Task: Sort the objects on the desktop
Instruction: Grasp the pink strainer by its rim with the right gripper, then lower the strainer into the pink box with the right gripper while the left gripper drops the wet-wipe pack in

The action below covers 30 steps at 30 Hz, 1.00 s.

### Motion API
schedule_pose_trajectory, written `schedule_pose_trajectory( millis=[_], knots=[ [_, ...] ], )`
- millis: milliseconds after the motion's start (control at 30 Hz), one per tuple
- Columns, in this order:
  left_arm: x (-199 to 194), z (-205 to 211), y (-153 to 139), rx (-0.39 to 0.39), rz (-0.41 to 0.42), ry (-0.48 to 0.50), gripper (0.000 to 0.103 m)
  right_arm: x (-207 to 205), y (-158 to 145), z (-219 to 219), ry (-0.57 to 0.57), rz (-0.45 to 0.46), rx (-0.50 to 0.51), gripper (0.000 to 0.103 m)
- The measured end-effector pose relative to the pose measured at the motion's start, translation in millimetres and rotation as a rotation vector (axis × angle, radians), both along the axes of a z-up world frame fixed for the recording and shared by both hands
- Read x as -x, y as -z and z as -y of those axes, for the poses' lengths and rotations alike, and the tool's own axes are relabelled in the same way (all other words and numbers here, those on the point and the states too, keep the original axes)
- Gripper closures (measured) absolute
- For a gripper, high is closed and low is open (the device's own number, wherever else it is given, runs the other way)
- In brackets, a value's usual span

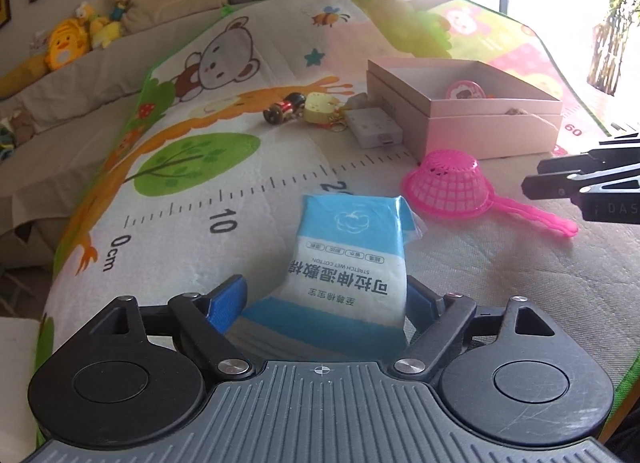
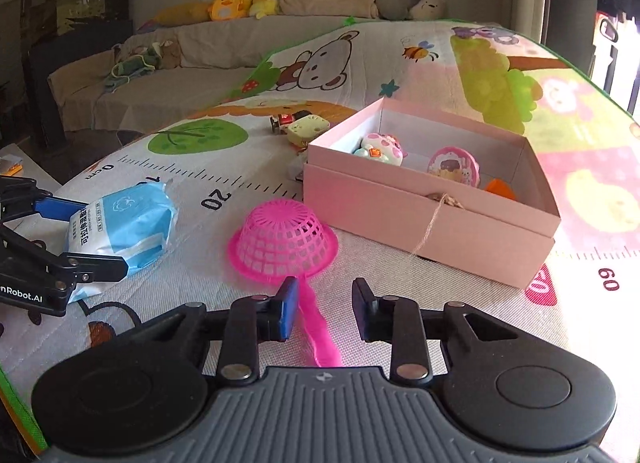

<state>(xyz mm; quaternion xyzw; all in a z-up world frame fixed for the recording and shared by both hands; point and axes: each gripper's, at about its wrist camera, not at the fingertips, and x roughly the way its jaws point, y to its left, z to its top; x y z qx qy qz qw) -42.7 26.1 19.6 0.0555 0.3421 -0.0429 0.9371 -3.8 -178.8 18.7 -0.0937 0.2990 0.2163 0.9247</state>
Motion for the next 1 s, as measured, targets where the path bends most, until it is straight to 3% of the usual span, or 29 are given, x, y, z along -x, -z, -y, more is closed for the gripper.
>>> schedule_pose_trajectory(
  millis=[33,67,133,267,367,633,733,800,1000],
  knots=[
    [0.4,-0.8,0.6,0.001,-0.004,-0.004,0.013,3.6,-4.8,5.4,0.003,0.013,-0.008,0.064],
    [1.5,-1.3,1.2,0.002,-0.006,-0.007,0.013,6.6,-10.9,14.1,0.006,0.003,-0.027,0.047],
    [3.4,-0.9,1.3,0.004,-0.004,-0.007,0.013,16.7,-18.6,29.4,-0.001,-0.01,-0.064,0.032],
    [1.9,1.4,0.4,0.016,-0.001,0.0,0.012,28.4,-22.5,30.1,-0.061,-0.027,-0.046,0.023],
    [-0.3,5.5,0.7,0.006,-0.003,0.0,0.012,9.4,-19.2,8.4,-0.088,-0.03,-0.035,0.018],
    [-17.7,19.4,-0.6,-0.052,0.01,0.022,0.011,-53.1,10.0,-49.9,-0.152,-0.132,-0.007,0.02],
    [-24.6,19.5,1.3,-0.052,0.01,0.013,0.02,-51.7,14.5,-59.3,-0.153,-0.112,0.023,0.031],
    [-26.8,18.6,2.4,-0.038,-0.001,0.01,0.037,-47.7,13.8,-62.3,-0.153,-0.104,0.047,0.031],
    [-13.5,18.0,0.7,-0.022,0.008,0.031,0.044,-23.2,4.5,-51.1,-0.14,-0.121,0.069,0.031]
  ],
)
